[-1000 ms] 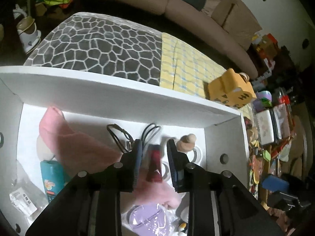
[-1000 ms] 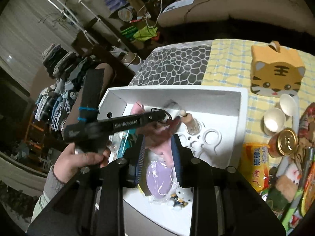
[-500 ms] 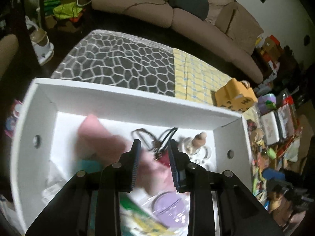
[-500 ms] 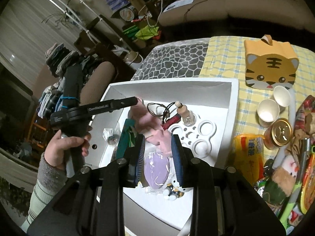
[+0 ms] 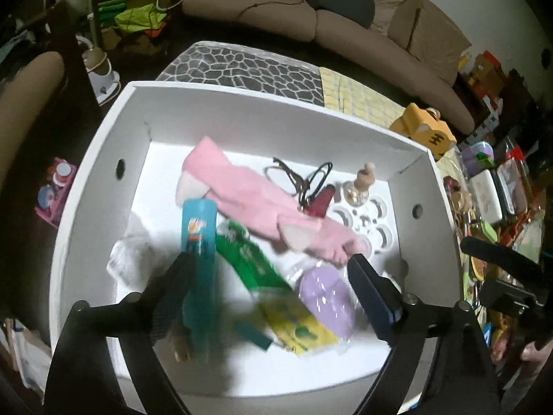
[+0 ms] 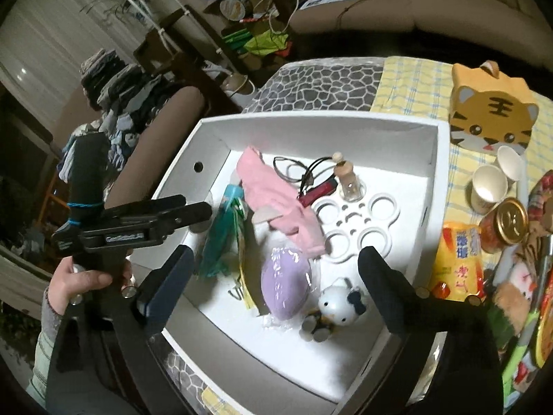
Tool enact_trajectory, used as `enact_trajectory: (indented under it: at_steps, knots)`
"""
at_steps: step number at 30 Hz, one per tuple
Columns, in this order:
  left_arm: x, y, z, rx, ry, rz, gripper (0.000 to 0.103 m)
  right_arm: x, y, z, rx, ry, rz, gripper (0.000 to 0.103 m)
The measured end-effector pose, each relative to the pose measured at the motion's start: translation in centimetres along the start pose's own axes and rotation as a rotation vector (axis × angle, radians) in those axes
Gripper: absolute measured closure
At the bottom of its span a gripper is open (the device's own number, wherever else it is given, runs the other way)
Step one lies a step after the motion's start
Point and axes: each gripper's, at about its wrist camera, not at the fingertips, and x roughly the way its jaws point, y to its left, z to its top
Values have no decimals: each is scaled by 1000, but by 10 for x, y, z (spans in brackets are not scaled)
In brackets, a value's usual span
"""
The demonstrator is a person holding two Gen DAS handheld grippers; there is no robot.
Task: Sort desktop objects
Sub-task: 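Open the left gripper to drop the cable into the box, withdraw, then move the right gripper over the table toward the red cosmetic tube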
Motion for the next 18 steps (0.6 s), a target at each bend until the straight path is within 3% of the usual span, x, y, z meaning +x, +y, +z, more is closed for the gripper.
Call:
enact_trajectory:
  at_steps: [2, 4, 18]
  knots:
    - [-7, -6, -8, 16, -8, 26, 8, -2, 4, -5, -5, 1, -17, 0]
    - [-16, -11, -16, 26, -20, 39, 0, -6, 8, -10, -12, 1, -35, 0]
    - [-87, -79, -86, 144, -150, 101, 0, -75, 25, -70, -63, -69, -145, 0]
